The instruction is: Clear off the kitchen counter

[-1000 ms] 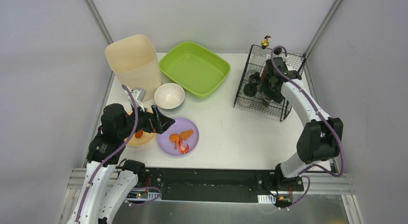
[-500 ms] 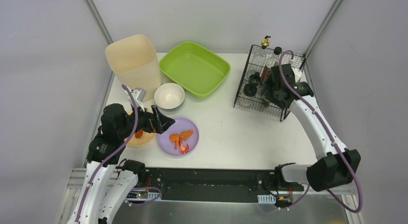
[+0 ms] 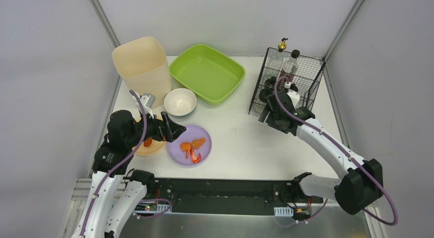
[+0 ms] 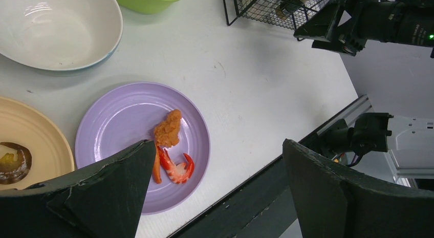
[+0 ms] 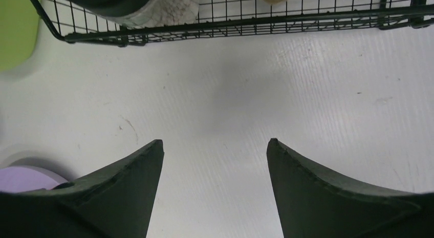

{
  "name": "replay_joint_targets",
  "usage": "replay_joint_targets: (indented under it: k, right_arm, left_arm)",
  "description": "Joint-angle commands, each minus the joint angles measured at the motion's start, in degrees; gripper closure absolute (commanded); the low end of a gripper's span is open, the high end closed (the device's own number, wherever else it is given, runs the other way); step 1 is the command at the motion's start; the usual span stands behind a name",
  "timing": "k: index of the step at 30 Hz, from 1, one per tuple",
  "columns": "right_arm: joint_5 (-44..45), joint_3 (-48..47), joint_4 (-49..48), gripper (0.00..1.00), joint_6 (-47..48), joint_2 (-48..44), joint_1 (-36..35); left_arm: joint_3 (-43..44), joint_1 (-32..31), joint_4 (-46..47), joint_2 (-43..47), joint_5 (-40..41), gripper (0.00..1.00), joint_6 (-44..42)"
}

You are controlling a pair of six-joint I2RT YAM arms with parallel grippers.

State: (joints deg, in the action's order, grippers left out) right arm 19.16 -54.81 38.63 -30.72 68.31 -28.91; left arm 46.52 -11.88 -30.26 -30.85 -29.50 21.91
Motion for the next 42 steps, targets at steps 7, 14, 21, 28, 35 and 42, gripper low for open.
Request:
replay_joint_targets:
  k: [7, 14, 21, 28, 35, 42]
  right_arm:
    - [7.15, 2.56, -16.76, 0.23, -5.51, 8.63, -0.76]
    - [11.05, -1.06, -18.49, 0.23, -4.79, 13.19, -0.63]
    - [10.21, -2.59, -20.73, 0.23, -4.56, 15.92, 3.97]
    - [8.48, -5.87, -22.20, 0.23, -3.33, 19.15, 7.53]
    - [7.56, -10.39, -22.64, 0.23, -2.22, 22.39, 11.07]
    - [7.75, -15.88, -21.47, 0.23, -0.44, 27.04, 13.63]
  left_arm:
    - [-0.12, 0.71, 1.87, -0.18, -0.36, 0.00, 0.16]
    - [-0.14, 0.71, 1.84, -0.27, -0.41, 0.00, 0.15]
    - [-0.12, 0.67, 1.87, -0.21, -0.34, 0.00, 0.06]
    - [-0.12, 0.71, 1.82, -0.22, -0.34, 0.00, 0.06]
    - [-0.12, 0.71, 1.87, -0.24, -0.44, 0.00, 0.06]
    - [-0.12, 0.72, 1.87, -0.65, -0.47, 0.00, 0.06]
